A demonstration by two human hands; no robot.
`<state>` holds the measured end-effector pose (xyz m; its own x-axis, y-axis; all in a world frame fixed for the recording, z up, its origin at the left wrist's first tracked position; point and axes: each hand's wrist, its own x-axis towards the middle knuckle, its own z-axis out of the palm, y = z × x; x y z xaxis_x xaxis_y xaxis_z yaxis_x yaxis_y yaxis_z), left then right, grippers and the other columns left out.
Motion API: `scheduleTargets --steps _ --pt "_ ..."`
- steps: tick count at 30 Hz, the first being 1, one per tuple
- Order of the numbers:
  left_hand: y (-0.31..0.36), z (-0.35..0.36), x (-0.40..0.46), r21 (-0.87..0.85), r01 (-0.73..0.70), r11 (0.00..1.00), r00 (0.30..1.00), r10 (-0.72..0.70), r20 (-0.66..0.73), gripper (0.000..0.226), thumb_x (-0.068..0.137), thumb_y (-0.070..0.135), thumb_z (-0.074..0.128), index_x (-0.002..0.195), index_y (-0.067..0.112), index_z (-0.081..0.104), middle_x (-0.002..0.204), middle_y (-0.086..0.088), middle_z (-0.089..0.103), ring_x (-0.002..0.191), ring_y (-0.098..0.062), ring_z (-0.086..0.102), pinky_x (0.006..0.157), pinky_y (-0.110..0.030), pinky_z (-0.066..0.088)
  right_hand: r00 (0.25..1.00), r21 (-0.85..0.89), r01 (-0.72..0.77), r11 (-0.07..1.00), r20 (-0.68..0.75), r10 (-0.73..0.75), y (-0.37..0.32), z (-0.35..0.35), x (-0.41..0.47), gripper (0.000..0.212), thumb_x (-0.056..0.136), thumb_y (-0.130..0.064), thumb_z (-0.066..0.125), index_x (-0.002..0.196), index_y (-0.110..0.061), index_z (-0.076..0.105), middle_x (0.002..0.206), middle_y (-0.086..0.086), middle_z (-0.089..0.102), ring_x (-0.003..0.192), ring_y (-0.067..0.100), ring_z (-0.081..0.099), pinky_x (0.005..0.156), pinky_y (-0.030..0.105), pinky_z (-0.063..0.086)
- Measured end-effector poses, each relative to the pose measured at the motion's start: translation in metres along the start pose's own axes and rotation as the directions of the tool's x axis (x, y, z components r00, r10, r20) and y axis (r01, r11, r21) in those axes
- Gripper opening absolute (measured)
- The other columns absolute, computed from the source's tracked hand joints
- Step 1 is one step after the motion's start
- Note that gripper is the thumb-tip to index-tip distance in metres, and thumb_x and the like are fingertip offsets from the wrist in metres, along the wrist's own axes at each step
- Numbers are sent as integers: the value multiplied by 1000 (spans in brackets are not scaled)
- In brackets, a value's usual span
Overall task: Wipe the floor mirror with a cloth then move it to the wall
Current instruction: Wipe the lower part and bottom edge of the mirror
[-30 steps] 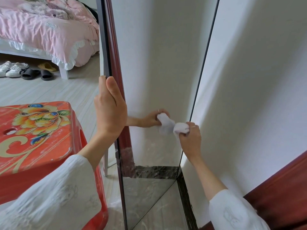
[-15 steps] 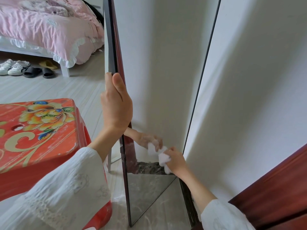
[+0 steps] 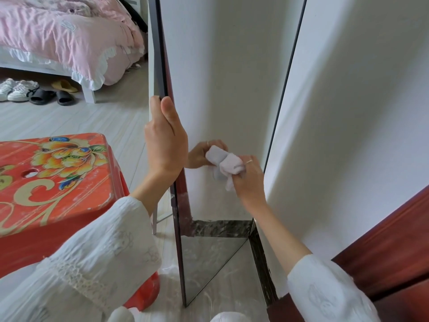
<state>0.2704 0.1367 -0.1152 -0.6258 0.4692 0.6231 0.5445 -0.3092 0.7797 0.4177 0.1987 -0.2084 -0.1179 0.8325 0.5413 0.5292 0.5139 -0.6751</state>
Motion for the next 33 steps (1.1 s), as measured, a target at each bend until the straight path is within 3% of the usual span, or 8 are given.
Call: scheduleTargets --steps 4,8,12,15,18,22,26,33 --pt "-1 1 -1 9 16 1000 1000 -16 -17 27 99 24 19 80 12 33 52 5 26 43 -7 34 44 -26 24 931 -146 -115 983 328 158 21 13 -34 14 86 2 49 95 -4 58 93 -1 42 75 12 47 64 4 37" --pt "1 0 -2 6 3 1000 1000 -3 -5 27 100 22 20 77 15 33 52 6 26 44 -5 37 44 -23 26 655 -540 80 838 662 364 52 16 -45 20 84 -6 54 103 -4 56 105 4 48 101 24 54 76 23 39" --pt "1 -3 -1 3 -1 1000 1000 1 17 28 100 23 19 74 22 29 51 6 25 42 -6 34 43 -25 23 813 -463 -9 886 513 276 44 0 -19 12 85 -11 52 95 -6 55 101 8 52 94 26 57 77 29 45" --pt "2 -5 -1 -12 23 1000 999 -22 33 30 100 29 17 81 12 32 51 6 25 41 -8 33 44 -29 20 978 -257 -47 965 186 97 20 -22 14 26 82 -6 54 107 -1 55 98 9 55 90 23 54 74 19 37" --pt "4 -6 -2 -31 10 999 999 -9 42 48 91 50 8 83 9 32 52 6 26 41 -6 35 44 -26 23 1000 -114 14 993 -4 -15 -2 -32 44 23 84 -3 51 106 2 54 104 17 57 97 29 54 78 23 38" --pt "5 -7 -3 -46 3 999 999 0 51 60 75 61 4 83 9 32 51 6 25 41 -5 35 42 -23 27 989 -102 148 984 32 -145 -20 -16 49 26 84 -10 45 101 5 57 102 21 56 96 32 53 78 31 41" --pt "5 -6 -2 -42 7 999 999 -4 48 59 76 61 4 83 10 32 51 7 25 40 -8 34 41 -25 25 968 -117 247 962 80 -238 -20 0 18 24 87 -8 43 97 9 57 100 20 50 87 24 46 73 16 31" --pt "-1 -4 -1 11 9 1000 999 -10 41 27 100 25 18 83 9 32 51 6 25 40 -8 33 42 -24 20 811 -224 86 971 581 62 30 23 -56 22 86 -1 51 99 -17 55 107 4 41 93 15 38 73 21 35"
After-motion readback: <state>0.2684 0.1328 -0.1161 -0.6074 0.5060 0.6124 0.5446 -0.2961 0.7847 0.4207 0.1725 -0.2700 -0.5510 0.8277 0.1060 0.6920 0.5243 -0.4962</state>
